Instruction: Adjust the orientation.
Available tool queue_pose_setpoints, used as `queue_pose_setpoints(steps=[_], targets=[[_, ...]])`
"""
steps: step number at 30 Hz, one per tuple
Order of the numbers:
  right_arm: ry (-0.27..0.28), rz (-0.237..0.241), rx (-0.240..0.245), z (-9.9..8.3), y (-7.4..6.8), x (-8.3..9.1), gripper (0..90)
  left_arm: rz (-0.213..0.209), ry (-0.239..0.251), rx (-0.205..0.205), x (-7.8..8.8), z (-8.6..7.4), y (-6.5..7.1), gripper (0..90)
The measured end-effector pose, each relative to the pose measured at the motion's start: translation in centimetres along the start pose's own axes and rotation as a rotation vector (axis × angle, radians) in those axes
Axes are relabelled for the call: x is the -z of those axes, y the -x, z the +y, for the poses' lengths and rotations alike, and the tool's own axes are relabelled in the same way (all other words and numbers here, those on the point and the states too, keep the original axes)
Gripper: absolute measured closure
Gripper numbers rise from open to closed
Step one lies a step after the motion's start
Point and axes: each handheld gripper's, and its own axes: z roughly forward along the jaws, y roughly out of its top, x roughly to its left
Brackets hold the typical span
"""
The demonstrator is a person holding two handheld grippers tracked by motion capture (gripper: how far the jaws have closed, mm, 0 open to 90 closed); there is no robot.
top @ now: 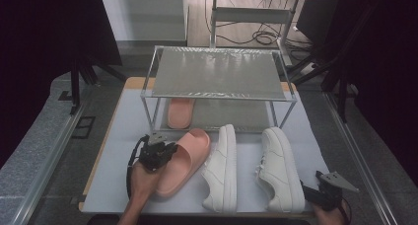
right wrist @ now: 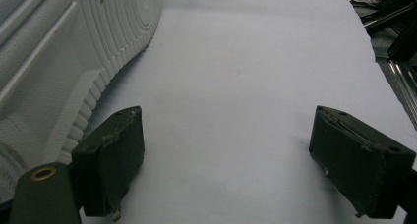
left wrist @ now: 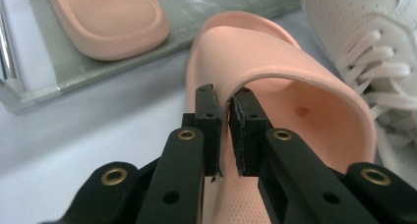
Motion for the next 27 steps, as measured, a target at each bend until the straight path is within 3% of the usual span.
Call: queue_pose_setpoints(steps=[12, 27], targets=[[0.002, 0.002, -0.001, 0.0, 0.0, 0.0, 13.2, 0.045, 0.048, 0.012, -0.4, 2.6, 0.1, 83.4], [0.0, 0.002, 0.0, 0.0, 0.0, 0.0, 13.2, 0.088, 0.073, 0.057, -4.6, 5.3, 0.3, 83.1]])
